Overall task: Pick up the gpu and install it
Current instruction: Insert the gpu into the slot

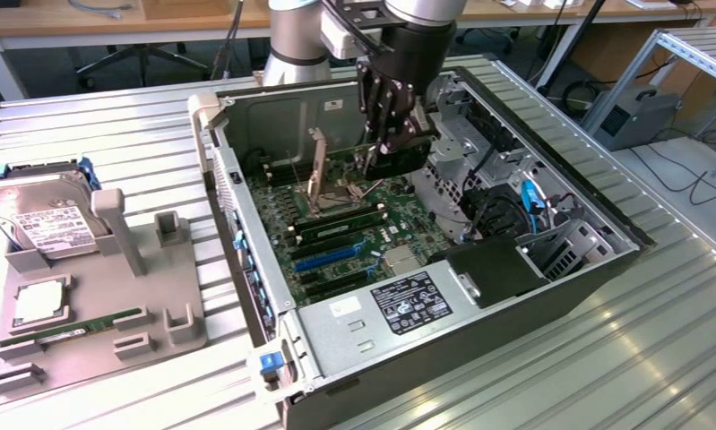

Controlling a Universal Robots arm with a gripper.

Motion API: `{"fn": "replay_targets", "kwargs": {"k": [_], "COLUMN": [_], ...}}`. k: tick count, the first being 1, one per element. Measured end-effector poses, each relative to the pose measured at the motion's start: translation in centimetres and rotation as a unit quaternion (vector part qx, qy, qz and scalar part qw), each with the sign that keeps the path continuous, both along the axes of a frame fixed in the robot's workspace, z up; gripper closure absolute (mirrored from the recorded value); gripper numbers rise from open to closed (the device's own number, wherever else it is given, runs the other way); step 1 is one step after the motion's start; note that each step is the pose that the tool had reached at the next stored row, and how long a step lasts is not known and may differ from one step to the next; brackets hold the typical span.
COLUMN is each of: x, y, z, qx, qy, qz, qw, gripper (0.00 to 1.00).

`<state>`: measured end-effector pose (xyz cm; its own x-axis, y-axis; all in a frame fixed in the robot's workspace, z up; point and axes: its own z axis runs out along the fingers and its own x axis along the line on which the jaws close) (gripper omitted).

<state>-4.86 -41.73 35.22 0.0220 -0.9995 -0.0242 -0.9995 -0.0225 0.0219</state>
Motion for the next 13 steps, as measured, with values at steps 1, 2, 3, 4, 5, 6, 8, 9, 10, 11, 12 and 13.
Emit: {"fn": "replay_targets", "kwargs": {"k": [1, 2, 3, 4, 5, 6, 8, 9, 10, 11, 12, 13], "x": [-0.03, -0.04, -0.06, -0.08, -0.11, -0.14, -0.23, -0.26, -0.30, -0.40, -0.48, -0.53], "y": [0.00, 0.00, 0.00, 0.00, 0.00, 0.00, 0.00, 0.01, 0.01, 0.01, 0.02, 0.03], "z": [-0.01, -0.02, -0.03, -0.05, -0.05, -0.06, -0.08, -0.08, -0.08, -0.09, -0.09, -0.09], "qx": [-0.0001, -0.0001, -0.0001, 0.0000, 0.0000, -0.0001, 0.0000, 0.0000, -0.0001, 0.0000, 0.0000, 0.0000], "qy": [0.0000, 0.0000, 0.0000, 0.0000, 0.0000, 0.0000, 0.0000, 0.0000, 0.0000, 0.0000, 0.0000, 0.0000], "qz": [0.000, 0.000, 0.000, 0.000, 0.000, 0.000, 0.000, 0.000, 0.000, 0.000, 0.000, 0.000], "qw": [1.0000, 1.0000, 1.0000, 1.0000, 1.0000, 1.0000, 1.0000, 1.0000, 1.0000, 1.0000, 1.0000, 1.0000], "gripper": [0.73, 0.73, 0.73, 0.73, 0.73, 0.73, 0.73, 0.73, 0.73, 0.73, 0.73, 0.73]}}
